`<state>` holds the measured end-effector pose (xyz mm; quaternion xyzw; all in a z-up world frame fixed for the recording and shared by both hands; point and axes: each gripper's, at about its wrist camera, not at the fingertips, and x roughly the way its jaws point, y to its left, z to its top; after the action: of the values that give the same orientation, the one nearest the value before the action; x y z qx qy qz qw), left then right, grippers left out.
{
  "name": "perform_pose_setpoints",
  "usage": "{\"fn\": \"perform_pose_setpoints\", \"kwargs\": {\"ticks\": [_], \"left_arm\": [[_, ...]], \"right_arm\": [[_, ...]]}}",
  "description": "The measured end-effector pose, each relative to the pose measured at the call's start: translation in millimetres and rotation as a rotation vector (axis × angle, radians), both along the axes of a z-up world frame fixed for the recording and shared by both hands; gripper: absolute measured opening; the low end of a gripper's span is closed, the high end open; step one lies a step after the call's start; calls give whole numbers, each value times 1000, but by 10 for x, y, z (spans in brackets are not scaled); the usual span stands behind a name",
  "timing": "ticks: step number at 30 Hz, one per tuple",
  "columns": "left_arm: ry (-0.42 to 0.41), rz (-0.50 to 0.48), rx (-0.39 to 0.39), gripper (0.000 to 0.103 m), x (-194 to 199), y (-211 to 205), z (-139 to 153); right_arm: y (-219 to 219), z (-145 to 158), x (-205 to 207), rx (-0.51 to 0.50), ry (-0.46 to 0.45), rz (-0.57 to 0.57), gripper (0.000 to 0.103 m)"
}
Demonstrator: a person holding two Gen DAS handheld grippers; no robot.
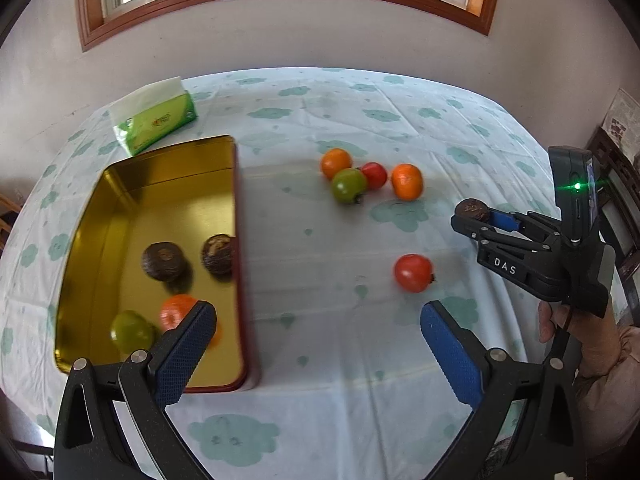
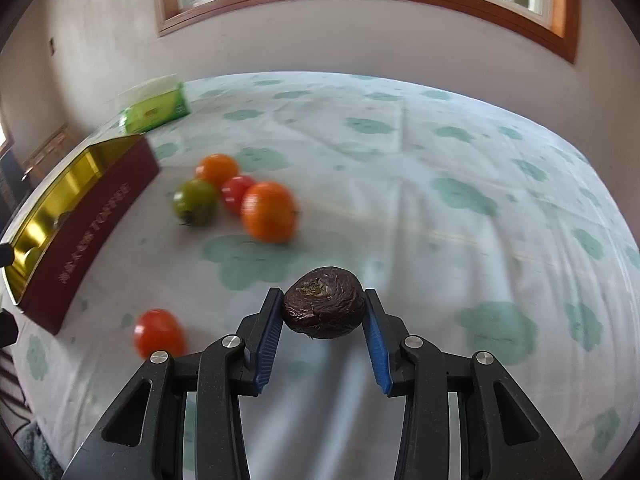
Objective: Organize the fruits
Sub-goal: 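Grasp the red tomato with the left gripper while the right gripper holds the avocado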
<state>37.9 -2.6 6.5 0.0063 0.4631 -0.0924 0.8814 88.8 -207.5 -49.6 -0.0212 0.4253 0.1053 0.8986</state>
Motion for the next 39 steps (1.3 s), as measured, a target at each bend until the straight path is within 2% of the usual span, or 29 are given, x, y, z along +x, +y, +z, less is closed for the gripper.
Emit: {"fn": "perform_pose_setpoints", "kwargs": {"ticks": [5,11,16,23,25,29,31,39], "left_arm": [[18,-28,-17,101,73,-227,-114],[30,-55,-29,98,139,-452,-250],[39,-60,-29,84,223,-542,-330],[64,-82,-41,68,352,-681,-449],[79,-87,-53,60,379,-701,-493],[90,-85,-58,52,398,-714,-552],[93,-89,-59,44,403,-722,-560],[86,-107,-67,31,377,-737,-542]], "right_arm": [[-349,-54,-64,-25,8,-86,41],[-519,-73,-134,-37,9,-114,41],[-528,-77,-130,-50,6,-109,41],[-510,-73,-135,-52,5,-109,41],[-520,-75,-133,-51,6,-109,41],[-528,-75,-130,-53,6,-109,41],[-519,-77,-129,-53,8,-109,41],[-520,-78,-129,-52,9,-109,41]]}}
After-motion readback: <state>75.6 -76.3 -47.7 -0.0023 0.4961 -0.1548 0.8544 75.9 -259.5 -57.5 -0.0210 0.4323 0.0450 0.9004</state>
